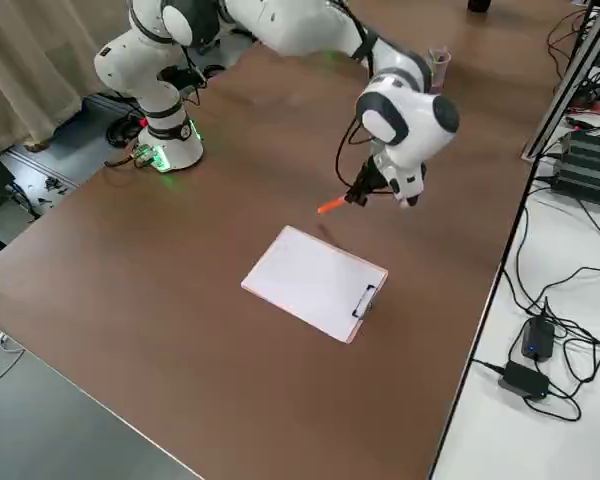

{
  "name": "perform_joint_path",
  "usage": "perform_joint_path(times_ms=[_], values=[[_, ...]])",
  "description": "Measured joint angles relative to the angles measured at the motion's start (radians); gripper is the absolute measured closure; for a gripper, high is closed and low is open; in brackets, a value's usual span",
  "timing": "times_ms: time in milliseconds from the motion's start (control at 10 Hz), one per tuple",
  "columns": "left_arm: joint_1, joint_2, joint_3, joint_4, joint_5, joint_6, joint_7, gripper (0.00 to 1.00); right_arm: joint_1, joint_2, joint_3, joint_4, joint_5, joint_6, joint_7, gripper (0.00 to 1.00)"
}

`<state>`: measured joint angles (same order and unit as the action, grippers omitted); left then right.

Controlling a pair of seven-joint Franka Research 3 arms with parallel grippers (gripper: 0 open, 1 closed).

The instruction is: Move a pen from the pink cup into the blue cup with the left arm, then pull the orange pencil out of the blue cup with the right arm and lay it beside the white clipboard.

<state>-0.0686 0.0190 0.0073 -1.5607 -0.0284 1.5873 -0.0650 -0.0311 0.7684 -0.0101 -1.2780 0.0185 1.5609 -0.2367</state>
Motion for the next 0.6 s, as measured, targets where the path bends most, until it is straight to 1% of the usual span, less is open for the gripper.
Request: perform_joint_path(times_ms=[200,400,600], values=[[0.000,0.000,0.000,0.000,0.000,0.000,0.000,0.00,-0.002,0.028,-0.019,0.000,0.005,0.044,-0.022,0.85],[0.000,0.000,0.000,0.000,0.000,0.000,0.000,0.00,0.001,0.038,-0.019,0.000,0.019,0.077,-0.023,0.85],[0.000,0.000,0.000,0.000,0.000,0.000,0.000,0.00,0.004,0.055,-0.019,0.000,0.057,0.144,-0.024,0.85]])
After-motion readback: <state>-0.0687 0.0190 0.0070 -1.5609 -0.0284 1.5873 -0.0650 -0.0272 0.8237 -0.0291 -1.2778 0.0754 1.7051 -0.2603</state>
